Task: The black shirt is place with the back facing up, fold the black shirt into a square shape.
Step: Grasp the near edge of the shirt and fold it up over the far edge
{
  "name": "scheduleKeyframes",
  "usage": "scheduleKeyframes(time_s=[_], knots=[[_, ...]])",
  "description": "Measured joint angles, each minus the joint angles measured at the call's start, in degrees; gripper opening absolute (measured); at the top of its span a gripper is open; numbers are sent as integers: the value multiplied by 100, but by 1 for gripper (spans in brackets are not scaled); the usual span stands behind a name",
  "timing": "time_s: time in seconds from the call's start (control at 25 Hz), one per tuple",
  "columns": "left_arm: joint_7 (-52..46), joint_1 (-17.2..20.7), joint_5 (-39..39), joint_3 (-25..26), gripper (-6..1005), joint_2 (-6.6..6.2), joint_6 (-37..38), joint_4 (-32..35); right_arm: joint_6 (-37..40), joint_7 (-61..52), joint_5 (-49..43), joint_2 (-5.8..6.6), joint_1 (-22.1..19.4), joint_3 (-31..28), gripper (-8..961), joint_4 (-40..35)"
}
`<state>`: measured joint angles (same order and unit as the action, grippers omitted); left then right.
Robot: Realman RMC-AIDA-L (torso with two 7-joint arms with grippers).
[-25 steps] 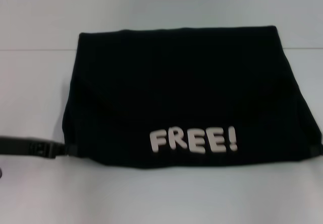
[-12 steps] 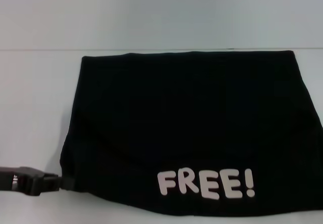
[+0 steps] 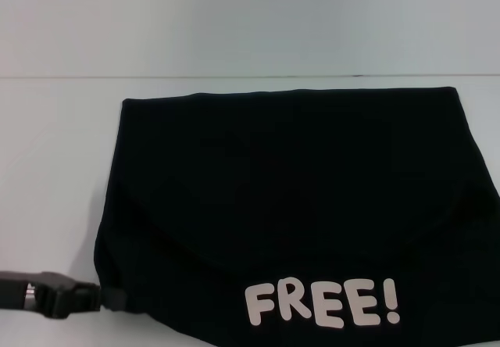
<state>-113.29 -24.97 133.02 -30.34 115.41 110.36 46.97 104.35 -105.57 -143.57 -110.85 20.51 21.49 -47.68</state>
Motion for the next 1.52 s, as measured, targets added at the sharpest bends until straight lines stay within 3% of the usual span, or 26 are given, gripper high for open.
scheduleKeyframes(time_s=[0.24, 0.52, 0.6, 0.72, 1.0, 1.36, 1.52], knots=[[-71, -473, -6, 129, -1, -176, -506, -163, -170, 84, 37, 91, 373, -223, -2, 21], [-243, -1570, 34, 312, -1, -640, -2170, -948, -1086, 347, 209, 393, 1109, -729, -2, 631], [-328, -1781, 55, 161, -1, -705, -2760, -1183, -1474, 334, 272, 438, 1287, -728, -2, 826], [-455, -2014, 62, -274, -1, -697, -3628, -1393, -2126, 287, 294, 446, 1501, -718, -2, 1100], [-483, -2147, 64, -1050, -1, -515, -5043, -1488, -3931, 346, 507, 438, 2073, -675, -1, 2109], [-444, -2315, 66, -1316, 0, -507, -6071, -1659, -5591, 358, 517, 145, 2937, -360, -1, 2515], [-425, -2413, 66, -1360, 0, -508, -6330, -1668, -6112, 356, 517, 100, 3194, -313, -1, 2639]])
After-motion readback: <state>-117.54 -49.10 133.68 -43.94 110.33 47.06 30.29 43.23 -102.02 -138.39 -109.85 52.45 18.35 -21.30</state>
